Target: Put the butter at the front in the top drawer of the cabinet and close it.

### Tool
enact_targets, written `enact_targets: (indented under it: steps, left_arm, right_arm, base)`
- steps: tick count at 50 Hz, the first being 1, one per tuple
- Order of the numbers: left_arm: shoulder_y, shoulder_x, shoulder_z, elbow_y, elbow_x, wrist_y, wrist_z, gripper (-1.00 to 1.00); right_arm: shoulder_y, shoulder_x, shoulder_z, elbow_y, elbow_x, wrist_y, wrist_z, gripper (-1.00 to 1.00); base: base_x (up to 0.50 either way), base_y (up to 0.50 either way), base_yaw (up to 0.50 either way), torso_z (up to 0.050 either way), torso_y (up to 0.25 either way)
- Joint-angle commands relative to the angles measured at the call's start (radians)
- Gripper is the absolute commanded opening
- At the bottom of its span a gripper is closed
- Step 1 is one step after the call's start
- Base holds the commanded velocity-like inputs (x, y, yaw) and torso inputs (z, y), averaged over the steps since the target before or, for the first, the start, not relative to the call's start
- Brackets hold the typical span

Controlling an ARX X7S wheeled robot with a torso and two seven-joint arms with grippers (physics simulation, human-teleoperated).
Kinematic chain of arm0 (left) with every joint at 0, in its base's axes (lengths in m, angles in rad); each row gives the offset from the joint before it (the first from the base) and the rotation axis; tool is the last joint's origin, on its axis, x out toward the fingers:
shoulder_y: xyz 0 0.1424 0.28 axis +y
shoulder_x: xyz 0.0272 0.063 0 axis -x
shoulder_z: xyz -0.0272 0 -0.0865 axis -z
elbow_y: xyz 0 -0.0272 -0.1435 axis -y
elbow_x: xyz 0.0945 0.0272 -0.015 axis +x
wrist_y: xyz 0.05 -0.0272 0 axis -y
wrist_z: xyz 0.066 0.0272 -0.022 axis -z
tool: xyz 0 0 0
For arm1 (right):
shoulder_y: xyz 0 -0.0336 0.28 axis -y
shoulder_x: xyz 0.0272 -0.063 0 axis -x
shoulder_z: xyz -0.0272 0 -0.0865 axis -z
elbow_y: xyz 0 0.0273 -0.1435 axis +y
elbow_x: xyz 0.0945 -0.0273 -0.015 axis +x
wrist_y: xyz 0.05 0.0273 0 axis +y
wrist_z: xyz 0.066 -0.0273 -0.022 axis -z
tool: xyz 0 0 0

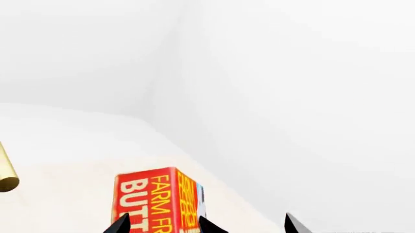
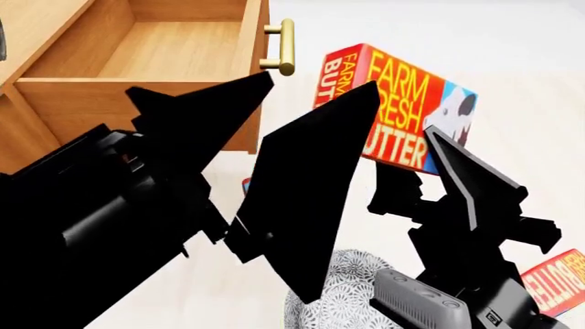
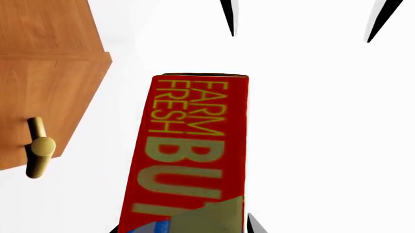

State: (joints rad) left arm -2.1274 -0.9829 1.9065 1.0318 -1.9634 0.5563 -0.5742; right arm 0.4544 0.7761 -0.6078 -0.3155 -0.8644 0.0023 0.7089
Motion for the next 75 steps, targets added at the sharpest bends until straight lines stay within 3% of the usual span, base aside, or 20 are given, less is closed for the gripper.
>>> enact_targets:
  steps: [1,22,75]
  left_arm:
    - [-0.016,0.010,-0.121,-0.023,-0.154,-0.083,-0.015,1.00]
    - [-0.101,0.062,-0.186,-0.075,-0.258,-0.184,-0.062,1.00]
    - [-0.027,0.089,-0.258,-0.139,-0.338,-0.228,-0.037,1.00]
  right_arm:
    - [0.009,0.006,0.018,-0.026,-0.024,0.013,0.005,-1.00]
    - [0.012,0.020,0.031,-0.070,-0.035,0.021,-0.012,-1.00]
    - [-0.022,0.049,0.061,-0.149,-0.054,0.051,-0.032,-1.00]
  base:
    - [0.00,0.00,0.00,0.000,0.000]
    - [0.00,0.00,0.00,0.000,0.001]
    - [0.00,0.00,0.00,0.000,0.001]
